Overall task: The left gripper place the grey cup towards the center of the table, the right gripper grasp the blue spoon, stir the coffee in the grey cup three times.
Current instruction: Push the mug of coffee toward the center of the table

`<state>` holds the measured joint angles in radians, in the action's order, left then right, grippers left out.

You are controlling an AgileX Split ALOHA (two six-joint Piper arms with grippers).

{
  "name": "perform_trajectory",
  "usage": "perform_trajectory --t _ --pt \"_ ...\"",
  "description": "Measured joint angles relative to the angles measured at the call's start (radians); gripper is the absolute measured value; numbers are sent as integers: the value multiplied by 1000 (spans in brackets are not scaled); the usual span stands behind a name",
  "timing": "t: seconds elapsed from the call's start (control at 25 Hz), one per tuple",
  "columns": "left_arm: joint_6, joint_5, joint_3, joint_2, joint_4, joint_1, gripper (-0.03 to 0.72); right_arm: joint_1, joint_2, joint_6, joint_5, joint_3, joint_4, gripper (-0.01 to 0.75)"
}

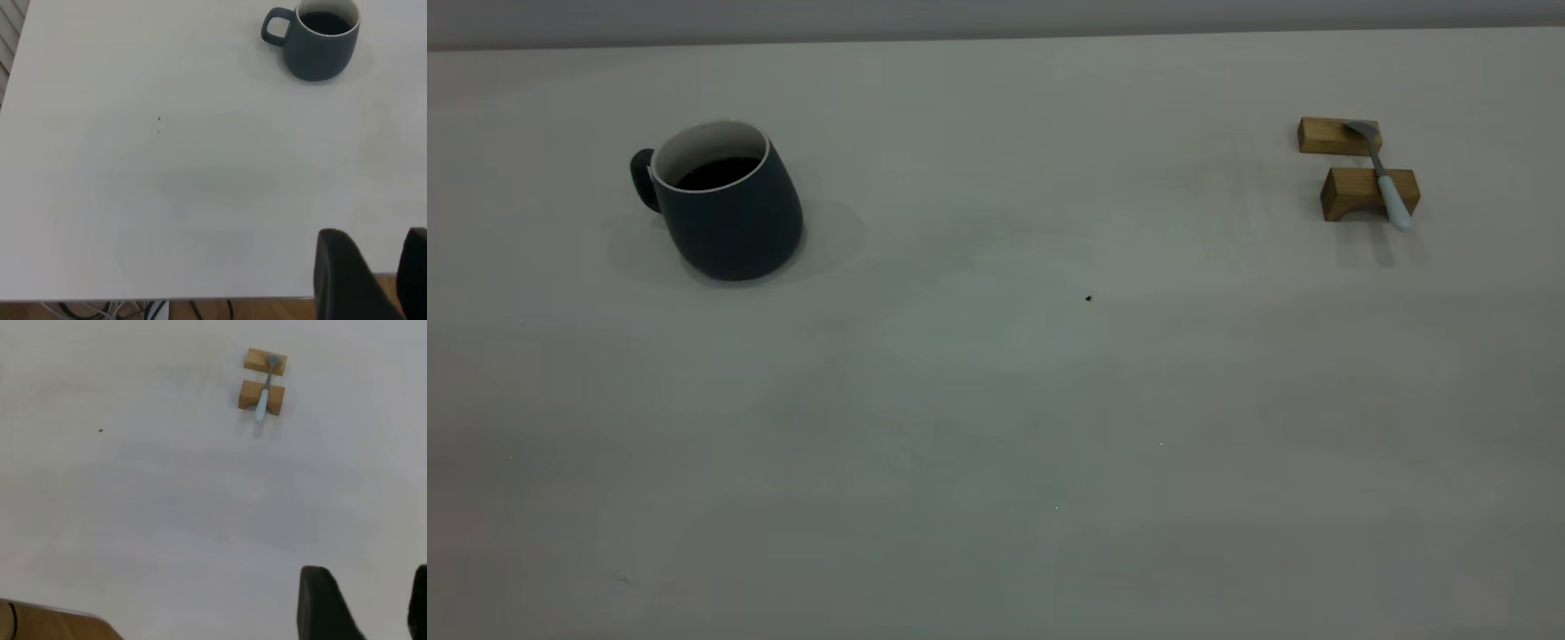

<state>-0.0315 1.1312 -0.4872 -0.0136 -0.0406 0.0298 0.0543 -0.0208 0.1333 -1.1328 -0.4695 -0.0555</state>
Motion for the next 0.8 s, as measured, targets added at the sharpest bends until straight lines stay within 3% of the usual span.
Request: perform_trajectory --t 0.2,0.32,0.56,0.8 --pt "0 -34 -63 187 0 0 286 0 0 0 0 0 0 357" --pt "40 -112 -102 351 0 0 320 0 0 0 0 0 0 357" --pt "198 -265 -195 714 0 0 435 0 0 0 0 0 0 357" --pt "401 -293 -379 1108 2 0 622 0 0 0 0 0 0 357"
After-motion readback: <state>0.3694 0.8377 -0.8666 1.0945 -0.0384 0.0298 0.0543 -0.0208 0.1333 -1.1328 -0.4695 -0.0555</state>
